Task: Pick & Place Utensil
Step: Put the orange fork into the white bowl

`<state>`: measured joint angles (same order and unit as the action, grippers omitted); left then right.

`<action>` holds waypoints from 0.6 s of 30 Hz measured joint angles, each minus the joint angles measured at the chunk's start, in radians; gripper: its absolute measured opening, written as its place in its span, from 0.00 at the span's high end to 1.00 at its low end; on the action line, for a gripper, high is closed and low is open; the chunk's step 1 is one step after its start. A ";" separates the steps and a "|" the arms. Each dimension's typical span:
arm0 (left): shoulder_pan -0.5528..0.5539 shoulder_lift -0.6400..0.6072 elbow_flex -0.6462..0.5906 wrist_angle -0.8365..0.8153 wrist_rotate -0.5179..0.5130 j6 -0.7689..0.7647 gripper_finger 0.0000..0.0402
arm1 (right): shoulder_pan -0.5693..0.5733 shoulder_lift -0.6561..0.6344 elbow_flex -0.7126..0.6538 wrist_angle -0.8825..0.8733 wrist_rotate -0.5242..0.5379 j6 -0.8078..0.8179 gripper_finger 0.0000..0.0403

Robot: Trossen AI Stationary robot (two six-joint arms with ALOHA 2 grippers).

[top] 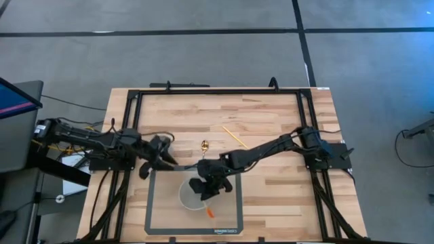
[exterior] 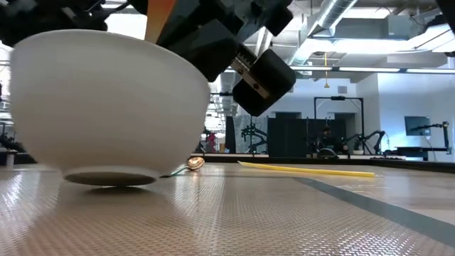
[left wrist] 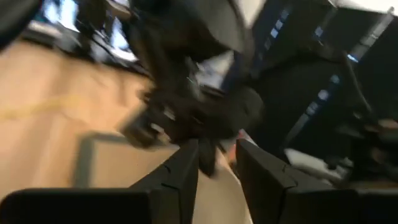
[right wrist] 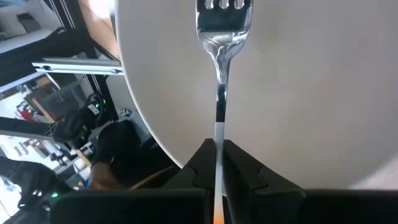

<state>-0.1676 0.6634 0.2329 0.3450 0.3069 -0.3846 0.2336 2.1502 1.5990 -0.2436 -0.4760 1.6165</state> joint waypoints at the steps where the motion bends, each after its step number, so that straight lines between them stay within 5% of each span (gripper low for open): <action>1: -0.025 0.018 0.000 0.000 -0.002 -0.004 0.76 | -0.004 0.000 0.000 -0.002 -0.010 0.000 0.97; 11: -0.254 0.280 0.000 0.070 -0.224 -0.060 0.97 | 0.004 0.000 0.000 0.014 -0.024 0.000 0.97; 18: -0.320 0.469 0.000 0.208 -0.331 -0.127 0.98 | 0.031 -0.001 0.000 0.013 -0.026 -0.004 0.97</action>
<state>-0.4873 1.1320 0.2332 0.5531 -0.0242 -0.5118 0.2643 2.1494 1.5990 -0.2302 -0.5018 1.6130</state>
